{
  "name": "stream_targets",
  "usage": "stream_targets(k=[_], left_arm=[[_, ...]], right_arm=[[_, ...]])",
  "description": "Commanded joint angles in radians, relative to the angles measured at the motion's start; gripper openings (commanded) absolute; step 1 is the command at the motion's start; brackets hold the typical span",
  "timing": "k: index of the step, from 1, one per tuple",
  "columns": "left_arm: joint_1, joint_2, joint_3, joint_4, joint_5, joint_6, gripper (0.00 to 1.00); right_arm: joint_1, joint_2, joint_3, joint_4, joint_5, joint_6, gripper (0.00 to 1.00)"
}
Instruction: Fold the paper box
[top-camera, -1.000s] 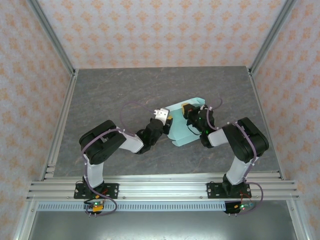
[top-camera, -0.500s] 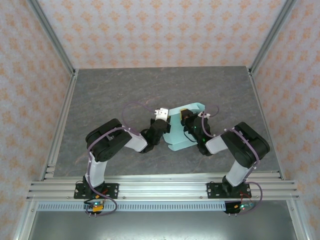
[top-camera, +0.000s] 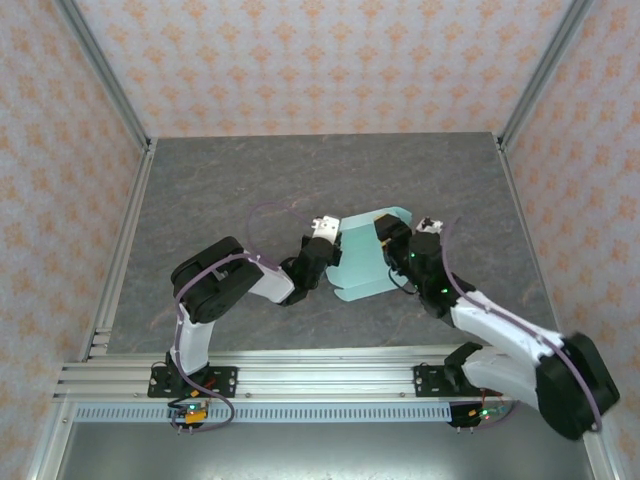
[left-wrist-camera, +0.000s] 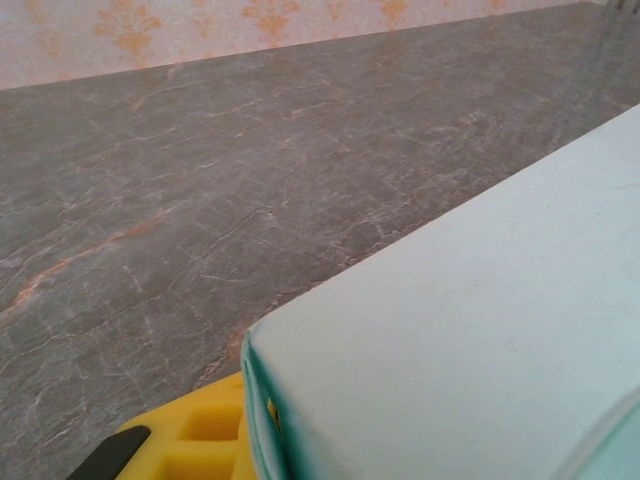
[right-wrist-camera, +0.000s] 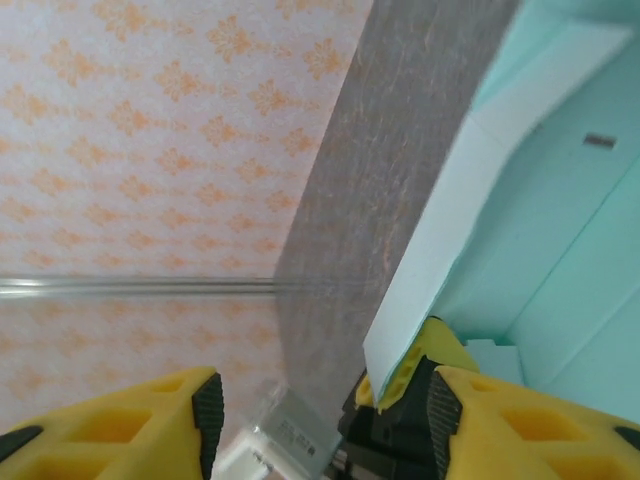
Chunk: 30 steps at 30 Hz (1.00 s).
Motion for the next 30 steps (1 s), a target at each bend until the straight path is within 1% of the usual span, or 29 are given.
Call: stream_targets(k=[1, 2, 4, 7, 8, 12, 15, 17, 19, 21, 24, 28, 30], left_arm=[[0.012, -0.005, 0.002, 0.010, 0.147, 0.102, 0.17], [0.011, -0.009, 0.004, -0.003, 0.196, 0.128, 0.17], [0.012, -0.016, 0.005, -0.025, 0.251, 0.158, 0.17], [0.016, -0.029, -0.019, -0.024, 0.277, 0.177, 0.18], [0.016, -0.033, -0.034, -0.014, 0.290, 0.187, 0.18], [0.023, -0.067, -0.081, -0.013, 0.328, 0.224, 0.19], [0.042, -0.069, -0.105, -0.012, 0.333, 0.231, 0.20], [0.066, -0.090, -0.118, 0.001, 0.347, 0.211, 0.20], [0.088, -0.096, -0.130, 0.028, 0.383, 0.191, 0.21], [0.101, -0.096, -0.136, 0.037, 0.422, 0.187, 0.21], [0.103, -0.094, -0.127, 0.024, 0.440, 0.202, 0.22], [0.106, -0.090, -0.110, 0.007, 0.449, 0.214, 0.25], [0.112, -0.090, -0.110, 0.008, 0.461, 0.212, 0.26]], right_arm=[[-0.033, -0.067, 0.132, -0.458, 0.009, -0.311, 0.59], [-0.058, -0.057, 0.193, -0.538, -0.015, -0.384, 0.59], [-0.109, -0.003, 0.308, -0.666, -0.053, -0.515, 0.60], [-0.166, 0.135, 0.503, -0.834, -0.053, -0.763, 0.61], [-0.182, 0.187, 0.562, -0.881, -0.072, -0.844, 0.61], [-0.203, 0.425, 0.743, -1.024, -0.207, -1.071, 0.61], [-0.203, 0.533, 0.789, -1.047, -0.318, -1.138, 0.60], [-0.201, 0.574, 0.793, -1.041, -0.398, -1.165, 0.60], [-0.194, 0.615, 0.806, -1.050, -0.448, -1.186, 0.59], [-0.187, 0.645, 0.818, -1.060, -0.471, -1.200, 0.58], [-0.180, 0.689, 0.830, -1.073, -0.506, -1.209, 0.56], [-0.161, 0.752, 0.858, -1.121, -0.499, -1.221, 0.45], [-0.142, 0.766, 0.863, -1.136, -0.474, -1.223, 0.42]])
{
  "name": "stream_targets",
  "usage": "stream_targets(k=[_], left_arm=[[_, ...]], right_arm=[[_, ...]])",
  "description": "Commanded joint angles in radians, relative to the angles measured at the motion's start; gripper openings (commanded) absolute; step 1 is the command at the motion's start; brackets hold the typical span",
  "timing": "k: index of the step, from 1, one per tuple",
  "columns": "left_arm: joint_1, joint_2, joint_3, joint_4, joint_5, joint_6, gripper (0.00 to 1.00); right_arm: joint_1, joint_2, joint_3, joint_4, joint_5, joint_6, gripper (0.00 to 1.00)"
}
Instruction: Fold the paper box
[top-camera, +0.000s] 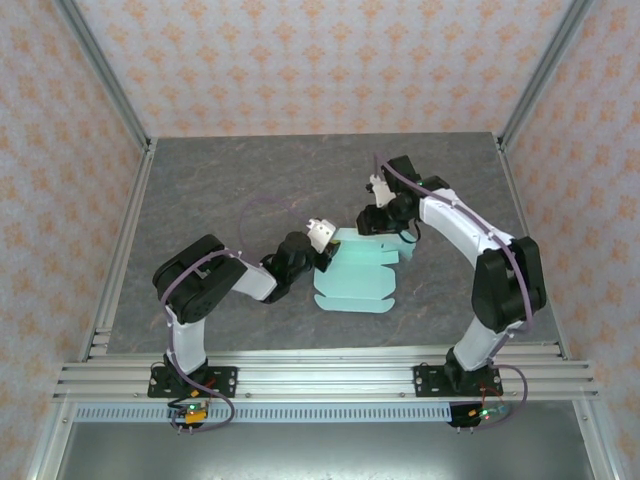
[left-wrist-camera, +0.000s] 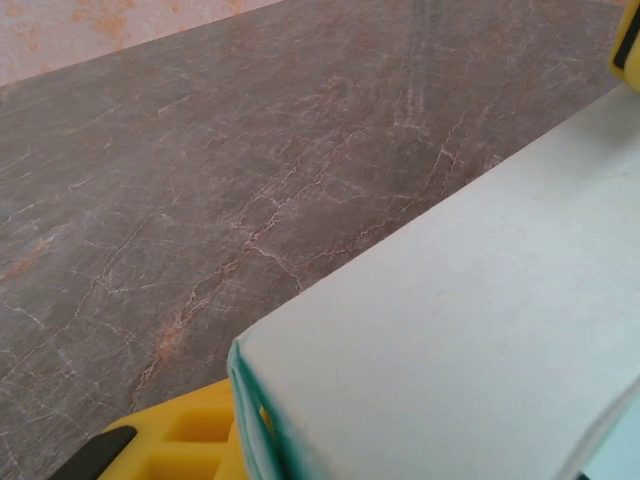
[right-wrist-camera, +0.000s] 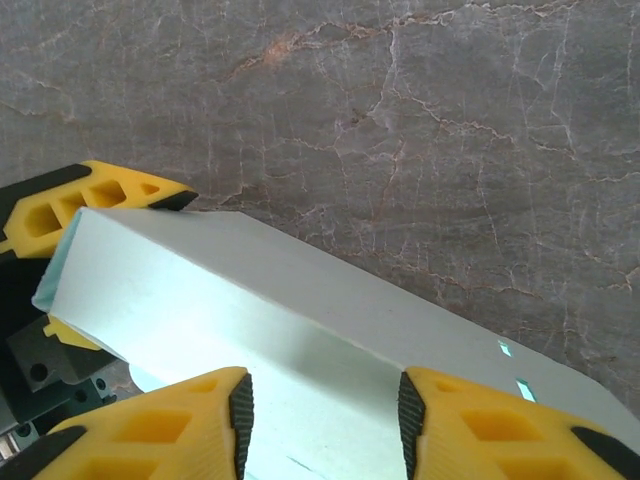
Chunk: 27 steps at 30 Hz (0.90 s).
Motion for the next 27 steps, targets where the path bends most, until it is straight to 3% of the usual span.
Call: stream_targets(k=[1, 4, 12, 19, 27], left_arm=[[0.002, -0.011, 0.000, -0.033, 0.048, 0.039, 0.25], [0.003, -0.015, -0.004, -0.035, 0.091, 0.061, 0.25], [0.003, -0.028, -0.016, -0.035, 0.083, 0.069, 0.24], [0.003, -0.041, -0.023, -0.028, 0.117, 0.083, 0.24], [0.003, -0.037, -0.044, 0.017, 0.048, 0.055, 0.27]], right_arm=[[0.051, 0.055, 0.001, -0.095, -0.012, -0.028, 0.42], [0.065, 0.034, 0.009, -0.102, 0.013, -0.024, 0.43], [0.058, -0.070, 0.091, -0.103, 0.062, -0.033, 0.48], [0.049, 0.036, 0.111, -0.073, 0.044, -0.124, 0.57], [0.056, 0.093, 0.057, -0.053, -0.007, -0.127, 0.53]])
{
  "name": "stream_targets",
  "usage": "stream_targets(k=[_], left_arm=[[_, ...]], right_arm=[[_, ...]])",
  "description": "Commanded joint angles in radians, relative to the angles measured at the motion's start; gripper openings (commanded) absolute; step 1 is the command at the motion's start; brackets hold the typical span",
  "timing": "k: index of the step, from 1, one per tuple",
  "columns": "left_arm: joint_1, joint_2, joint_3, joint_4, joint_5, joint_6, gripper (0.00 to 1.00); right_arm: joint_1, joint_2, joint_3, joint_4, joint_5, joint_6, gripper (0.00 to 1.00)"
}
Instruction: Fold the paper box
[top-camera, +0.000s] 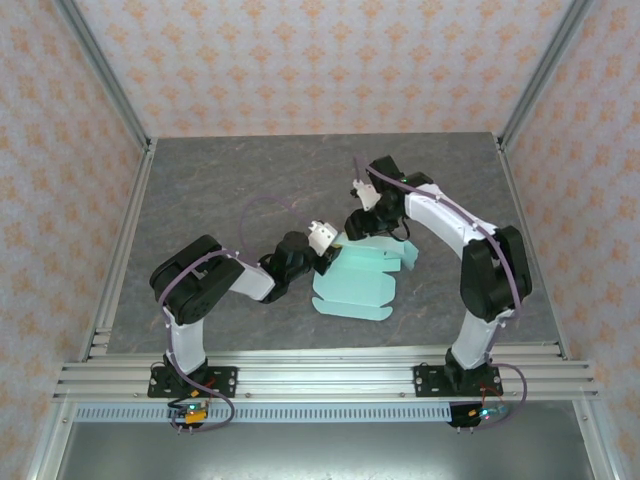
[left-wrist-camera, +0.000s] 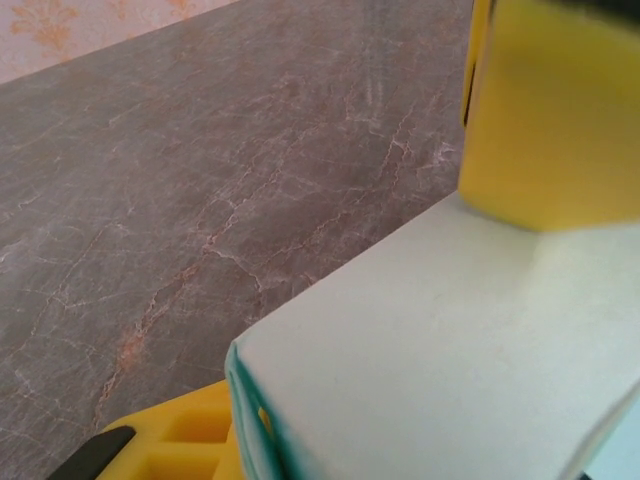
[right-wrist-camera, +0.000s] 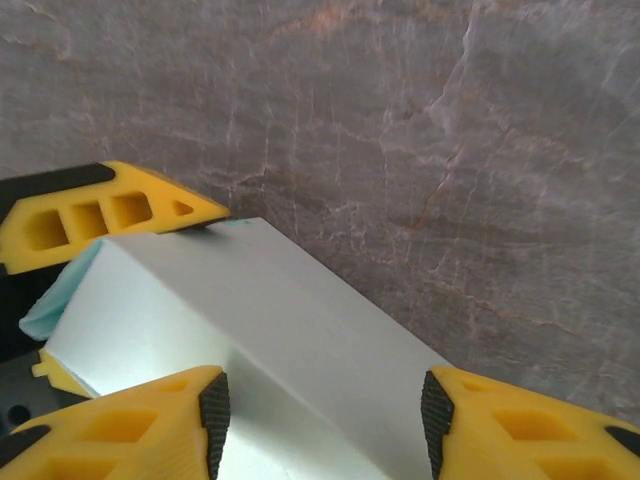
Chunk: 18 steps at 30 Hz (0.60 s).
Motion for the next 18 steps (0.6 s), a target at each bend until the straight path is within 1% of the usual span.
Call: stream_targets(k=[1, 7, 11, 13, 16, 18], left_arm=[[-0.005, -0.016, -0.036, 0.042, -0.064, -0.001, 0.28], [-0.008, -0.015, -0.068, 0.105, -0.172, -0.050, 0.31], [-0.018, -0.025, -0.092, 0.123, -0.212, -0.073, 0.34], [-0.029, -0.030, -0.098, 0.127, -0.233, -0.077, 0.35], [-0.047, -0.035, -0.103, 0.128, -0.254, -0.071, 0.36], [-0.054, -0.045, -0.113, 0.136, -0.262, -0.062, 0.35]], right_arm=[[0.006, 0.004, -0.024, -0.006, 0.009, -0.011, 0.52], [0.014, -0.024, -0.086, 0.026, 0.033, 0.064, 0.45], [0.023, -0.050, -0.126, 0.059, 0.071, 0.135, 0.37], [0.025, -0.066, -0.138, 0.072, 0.085, 0.171, 0.36], [0.027, -0.087, -0.152, 0.093, 0.069, 0.209, 0.35], [0.029, -0.096, -0.159, 0.099, 0.059, 0.226, 0.35]])
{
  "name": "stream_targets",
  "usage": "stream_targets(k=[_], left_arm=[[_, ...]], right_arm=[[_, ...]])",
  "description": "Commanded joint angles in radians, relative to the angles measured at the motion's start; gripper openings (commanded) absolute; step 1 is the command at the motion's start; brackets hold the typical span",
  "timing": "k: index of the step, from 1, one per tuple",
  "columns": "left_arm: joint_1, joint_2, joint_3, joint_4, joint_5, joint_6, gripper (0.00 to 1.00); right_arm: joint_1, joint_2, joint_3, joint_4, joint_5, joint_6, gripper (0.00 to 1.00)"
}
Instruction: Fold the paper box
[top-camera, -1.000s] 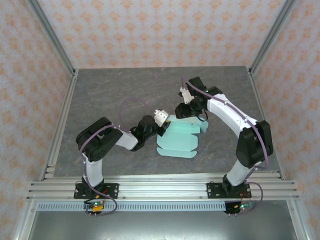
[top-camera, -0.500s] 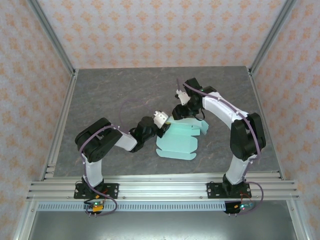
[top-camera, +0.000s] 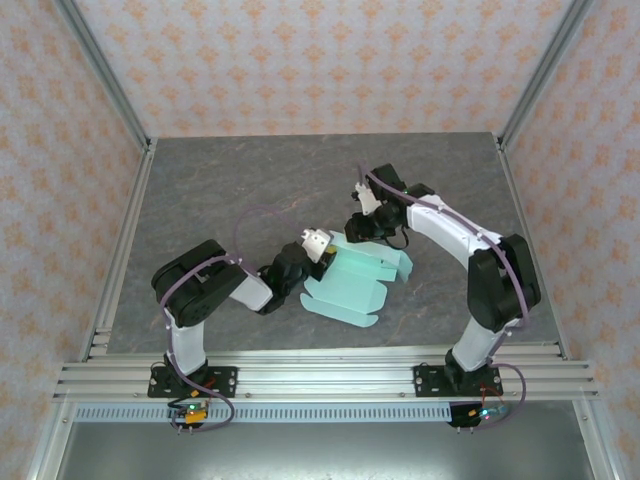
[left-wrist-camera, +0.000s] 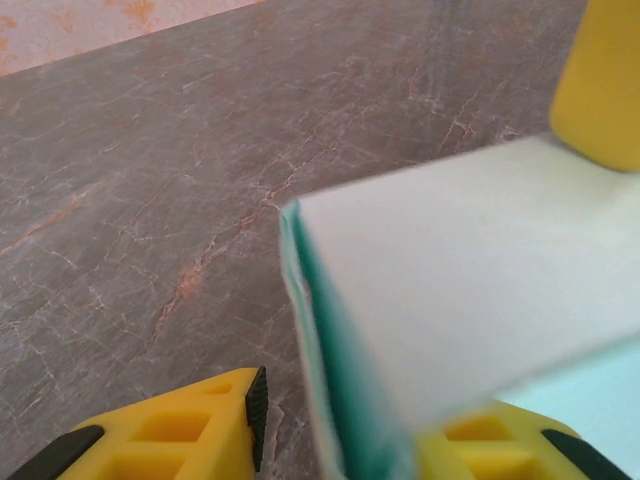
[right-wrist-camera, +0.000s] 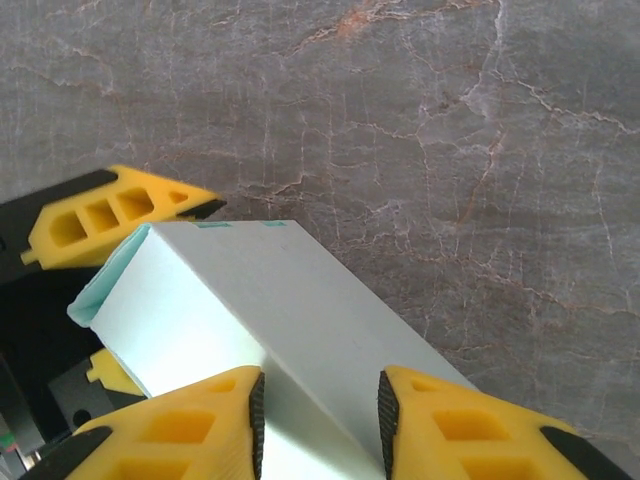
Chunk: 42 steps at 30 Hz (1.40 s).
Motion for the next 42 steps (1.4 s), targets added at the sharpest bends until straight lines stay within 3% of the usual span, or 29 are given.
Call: stream_targets(k=[1, 12, 23, 31, 36, 42], left_arm=[[-0.011, -0.045, -0.028, 0.044, -0.073, 0.008, 0.34], [-0.035, -0.044, -0.018, 0.075, -0.153, 0.025, 0.21], [-0.043, -0.039, 0.068, -0.038, -0.189, 0.005, 0.10], [-0.058, -0.097, 0.061, -0.179, -0.306, 0.019, 0.04], [-0.058, -0.106, 0.117, -0.309, -0.432, -0.088, 0.06], [-0.058, -0.049, 0.130, -0.201, -0.291, -0.073, 0.12]], right_arm=[[0.003, -0.018, -0.039, -0.032, 0.067, 0.064, 0.35], [0.013, -0.044, -0.131, 0.066, 0.008, 0.194, 0.35], [0.016, -0.039, -0.133, 0.050, -0.038, 0.272, 0.36], [0.016, -0.008, -0.083, -0.004, -0.139, 0.351, 0.39], [0.016, 0.015, -0.092, 0.037, -0.234, 0.419, 0.40], [0.016, 0.021, -0.101, 0.052, -0.264, 0.430, 0.40]])
